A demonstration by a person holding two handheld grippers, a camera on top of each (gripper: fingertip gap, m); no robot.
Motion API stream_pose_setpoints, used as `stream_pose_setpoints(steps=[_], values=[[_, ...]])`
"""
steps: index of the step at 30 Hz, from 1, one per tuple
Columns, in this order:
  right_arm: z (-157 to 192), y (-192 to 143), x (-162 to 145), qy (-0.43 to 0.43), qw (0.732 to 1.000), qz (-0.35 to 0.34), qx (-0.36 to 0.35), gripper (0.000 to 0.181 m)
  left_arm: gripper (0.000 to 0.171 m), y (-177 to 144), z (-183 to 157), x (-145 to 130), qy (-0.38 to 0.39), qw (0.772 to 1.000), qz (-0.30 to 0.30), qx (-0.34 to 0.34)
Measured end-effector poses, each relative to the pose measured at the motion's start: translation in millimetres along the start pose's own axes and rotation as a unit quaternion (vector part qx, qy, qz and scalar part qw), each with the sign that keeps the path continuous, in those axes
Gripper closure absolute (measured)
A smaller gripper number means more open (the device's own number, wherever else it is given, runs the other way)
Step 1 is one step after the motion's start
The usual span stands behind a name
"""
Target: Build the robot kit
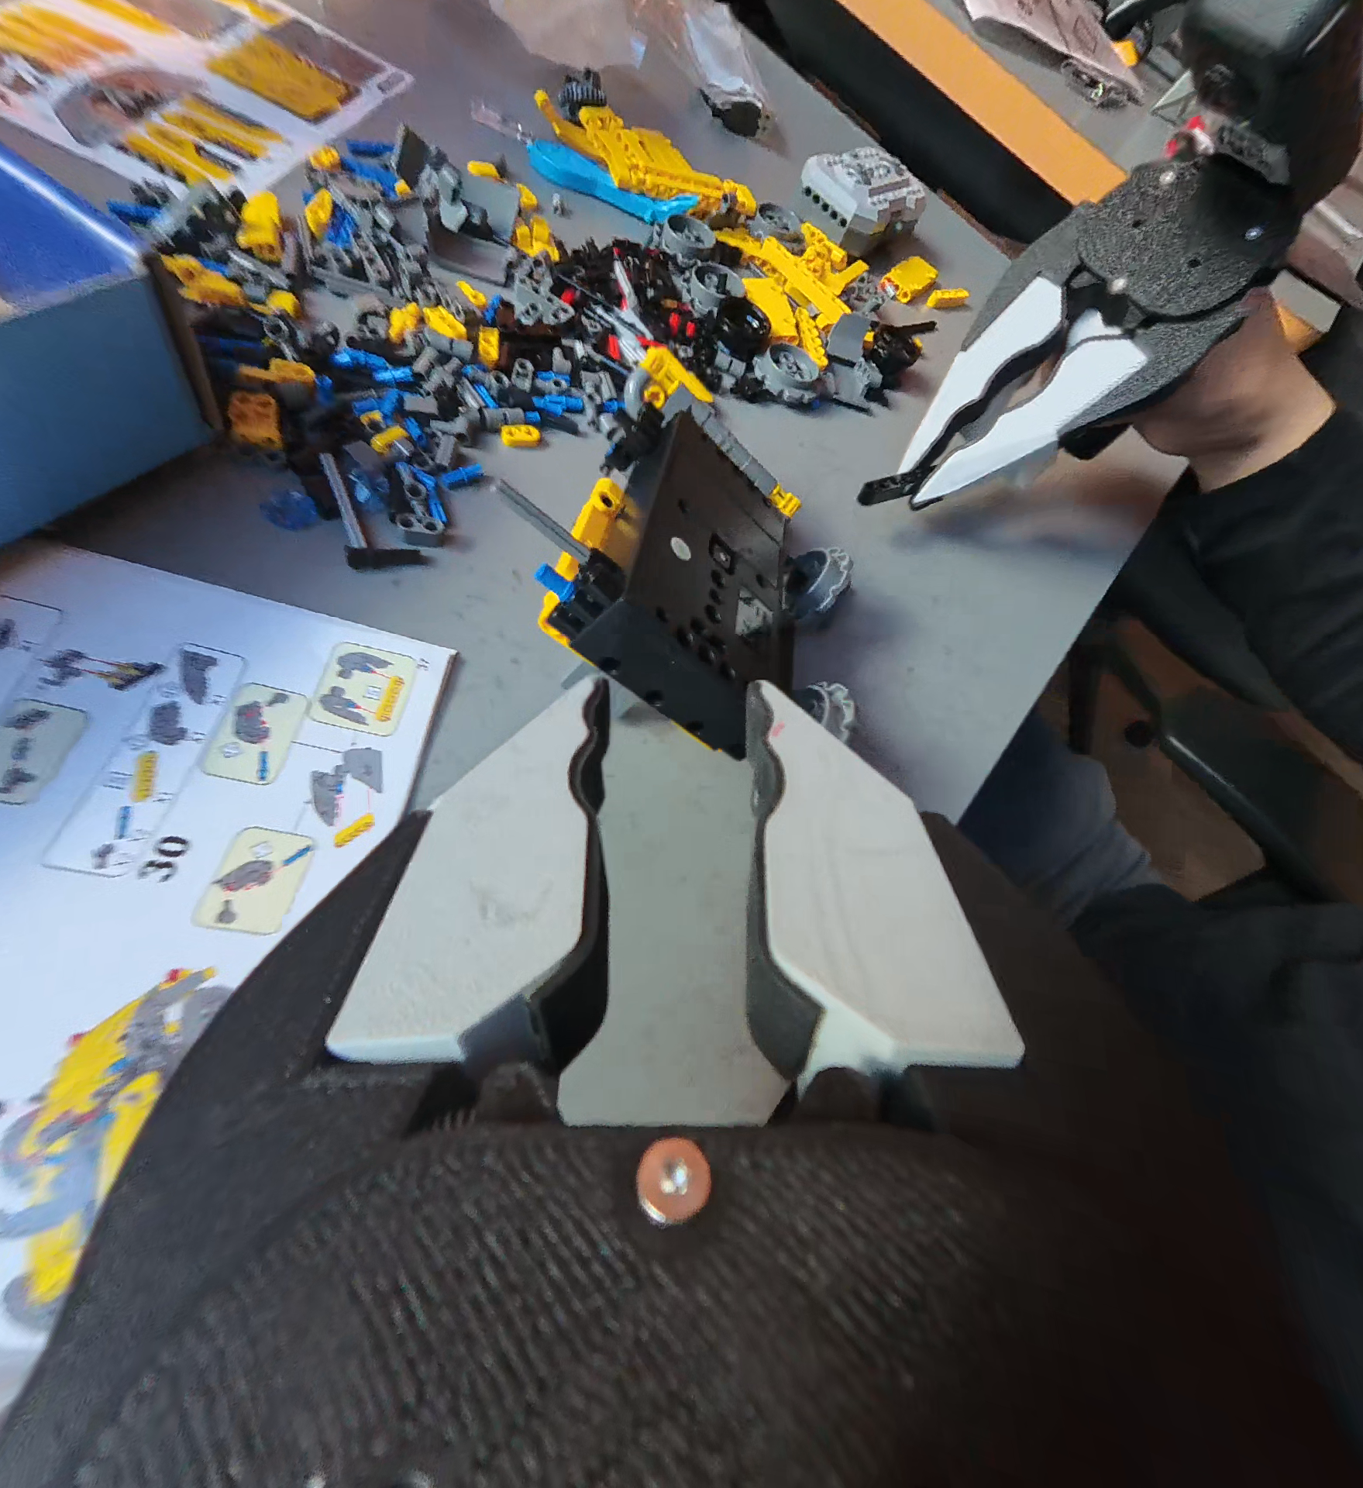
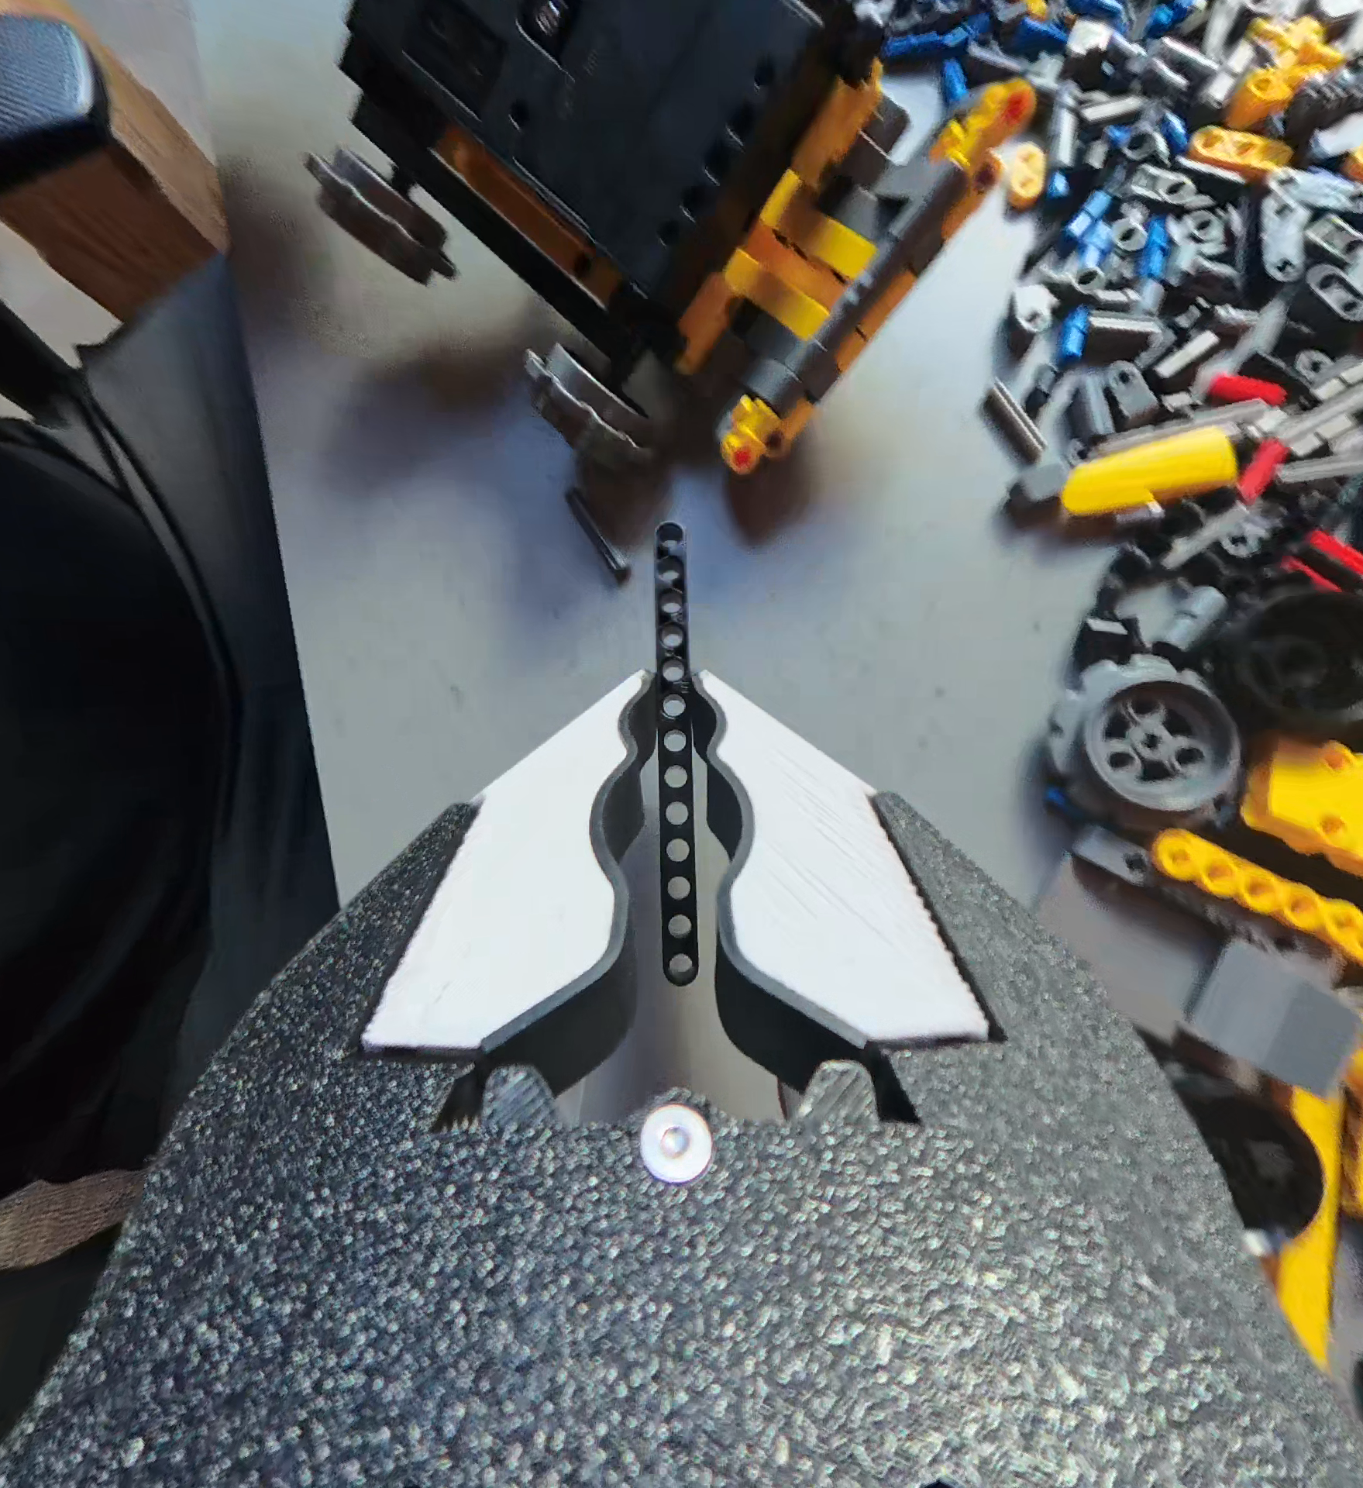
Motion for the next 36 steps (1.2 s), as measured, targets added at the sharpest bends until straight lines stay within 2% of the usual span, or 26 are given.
stream_pose_setpoints(steps=[3,5,9,12,14,22,27,31,33,36], values=[[-7,-18,-20,0.018,0.999,0.014,-0.037,0.173,0.133,-10,15,13,0.027,0.999,-0.012,0.03],[-10,-28,-30,0.032,0.998,0.014,-0.051,0.173,0.122,-6,25,21,0.027,0.999,-0.015,0.039],[-11,-33,-40,0.05,0.997,0.008,-0.052,0.173,0.12,21,36,30,-0.003,1.0,0.005,-0.001],[-11,-27,-44,0.045,0.997,0.028,-0.061,0.173,0.124,41,38,24,-0.021,0.999,0.033,-0.031],[-10,-25,-43,0.04,0.997,0.03,-0.06,0.173,0.131,44,33,24,-0.032,0.998,0.024,-0.053],[-11,-31,-44,0.025,0.995,0.05,-0.085,0.16,0.149,19,9,9,-0.018,0.998,0.006,-0.063],[-3,-31,-27,-0.004,0.995,0.039,-0.092,0.154,0.153,4,-8,-9,-0.011,0.997,0.001,-0.077],[20,8,-3,-0.067,0.996,0.047,-0.028,0.151,0.153,4,-9,-12,-0.023,0.996,-0.005,-0.086],[19,27,3,-0.091,0.993,0.075,-0.031,0.15,0.153,5,-11,-11,-0.024,0.996,-0.004,-0.088],[19,35,23,-0.094,0.994,0.059,-0.003,0.15,0.153,4,-14,-12,-0.011,0.996,-0.003,-0.087]])
Point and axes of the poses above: each gripper's, where its closed fingertips meet, y out along the fingers, x out of its top, z = x × y across the jaws, the point moved 6 cm from there along -y, back along the fingers, and after that the axes turned 12 degrees about x, right-handed, at the moved point
